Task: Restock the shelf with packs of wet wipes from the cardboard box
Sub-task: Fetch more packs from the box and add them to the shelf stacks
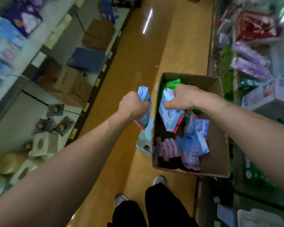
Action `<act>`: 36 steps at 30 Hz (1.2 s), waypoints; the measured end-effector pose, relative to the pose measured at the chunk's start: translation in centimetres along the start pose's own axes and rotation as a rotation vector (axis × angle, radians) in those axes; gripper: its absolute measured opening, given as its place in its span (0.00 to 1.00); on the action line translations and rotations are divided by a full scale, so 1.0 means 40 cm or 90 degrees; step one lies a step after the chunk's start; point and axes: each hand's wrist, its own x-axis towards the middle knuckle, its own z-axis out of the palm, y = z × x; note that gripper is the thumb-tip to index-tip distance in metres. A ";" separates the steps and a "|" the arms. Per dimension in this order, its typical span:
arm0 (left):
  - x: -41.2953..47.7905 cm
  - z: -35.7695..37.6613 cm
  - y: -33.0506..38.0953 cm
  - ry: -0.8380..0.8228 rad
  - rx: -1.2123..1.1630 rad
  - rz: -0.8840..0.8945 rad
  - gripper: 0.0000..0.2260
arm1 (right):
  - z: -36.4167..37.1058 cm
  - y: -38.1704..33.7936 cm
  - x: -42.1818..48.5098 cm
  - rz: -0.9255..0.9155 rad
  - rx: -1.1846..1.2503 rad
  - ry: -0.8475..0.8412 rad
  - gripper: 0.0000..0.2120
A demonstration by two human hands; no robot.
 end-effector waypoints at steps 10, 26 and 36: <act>-0.147 -0.422 -0.300 0.186 -0.070 -0.055 0.09 | -0.048 -0.513 -0.127 -0.175 0.024 0.055 0.13; -0.477 -0.963 -0.748 0.556 -0.153 -0.158 0.11 | -0.049 -1.294 -0.384 -0.537 -0.062 0.162 0.14; -0.548 -1.206 -0.829 0.762 -0.159 -0.210 0.07 | -0.121 -1.622 -0.449 -0.720 -0.080 0.233 0.13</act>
